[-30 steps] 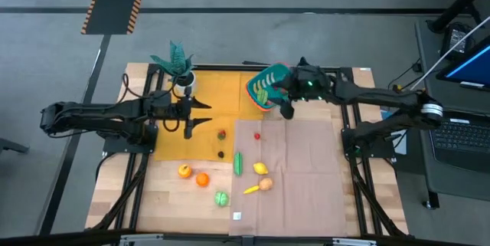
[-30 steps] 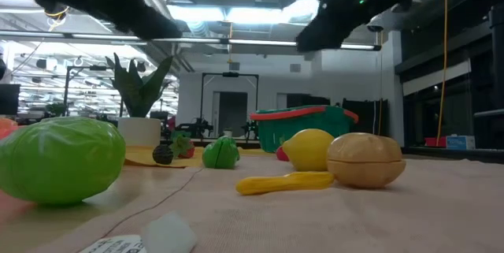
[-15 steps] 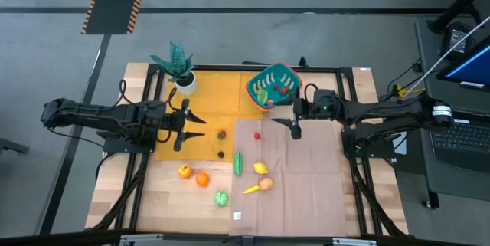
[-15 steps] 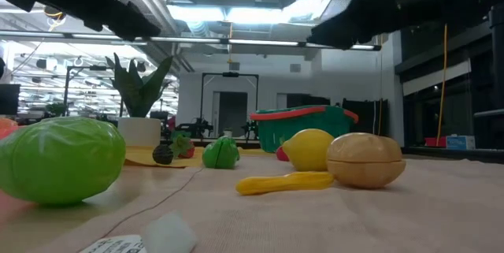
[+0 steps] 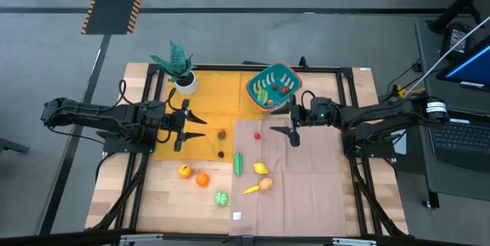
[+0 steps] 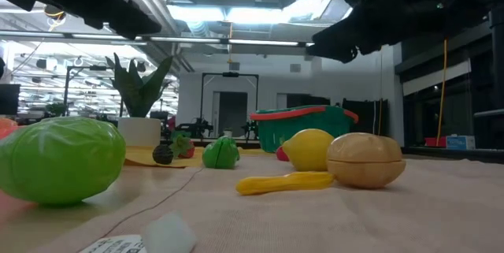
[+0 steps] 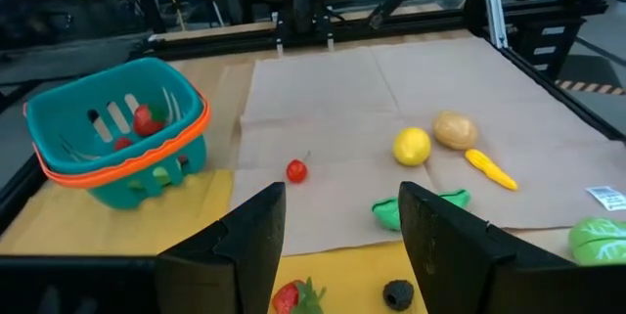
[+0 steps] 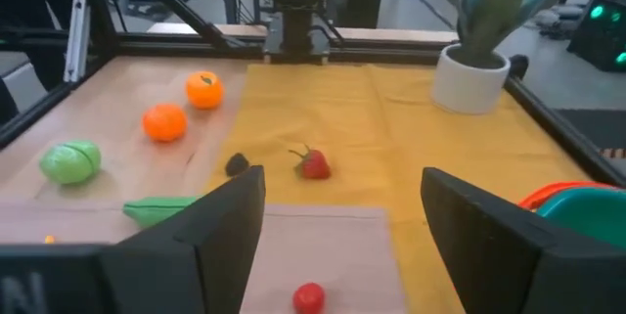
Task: Pick and placing Produce into tupperware
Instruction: Put the cherry into the basket
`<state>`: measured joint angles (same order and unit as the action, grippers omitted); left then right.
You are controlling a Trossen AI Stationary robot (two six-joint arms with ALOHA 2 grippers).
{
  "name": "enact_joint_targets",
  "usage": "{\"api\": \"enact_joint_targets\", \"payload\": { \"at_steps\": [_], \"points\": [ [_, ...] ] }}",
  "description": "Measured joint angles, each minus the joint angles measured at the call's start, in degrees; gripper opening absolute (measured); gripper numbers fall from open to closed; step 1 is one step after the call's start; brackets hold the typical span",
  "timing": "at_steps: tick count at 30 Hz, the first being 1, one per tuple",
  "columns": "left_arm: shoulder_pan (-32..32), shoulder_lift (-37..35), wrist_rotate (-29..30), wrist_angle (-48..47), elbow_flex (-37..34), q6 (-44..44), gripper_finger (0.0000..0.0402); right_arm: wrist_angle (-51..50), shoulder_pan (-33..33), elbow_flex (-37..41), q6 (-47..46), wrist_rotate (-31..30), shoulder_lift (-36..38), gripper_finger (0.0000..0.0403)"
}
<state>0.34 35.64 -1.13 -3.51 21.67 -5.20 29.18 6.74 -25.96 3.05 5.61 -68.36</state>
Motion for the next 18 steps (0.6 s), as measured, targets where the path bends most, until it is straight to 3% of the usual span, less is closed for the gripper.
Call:
{"api": "enact_joint_targets", "payload": {
  "at_steps": [15, 18],
  "points": [
    [0.0, 1.7, 0.0, -0.2, 0.0, 2.0, 0.0192, -0.4, -0.6, 0.0, -4.6, -0.2, -8.0, 0.0275],
    [0.0, 3.9, 0.0, 5.1, -2.2, 2.1, 0.0192, -0.4, -1.3, -0.4, -4.4, -0.2, -8.0, 0.0275]
  ]
}}
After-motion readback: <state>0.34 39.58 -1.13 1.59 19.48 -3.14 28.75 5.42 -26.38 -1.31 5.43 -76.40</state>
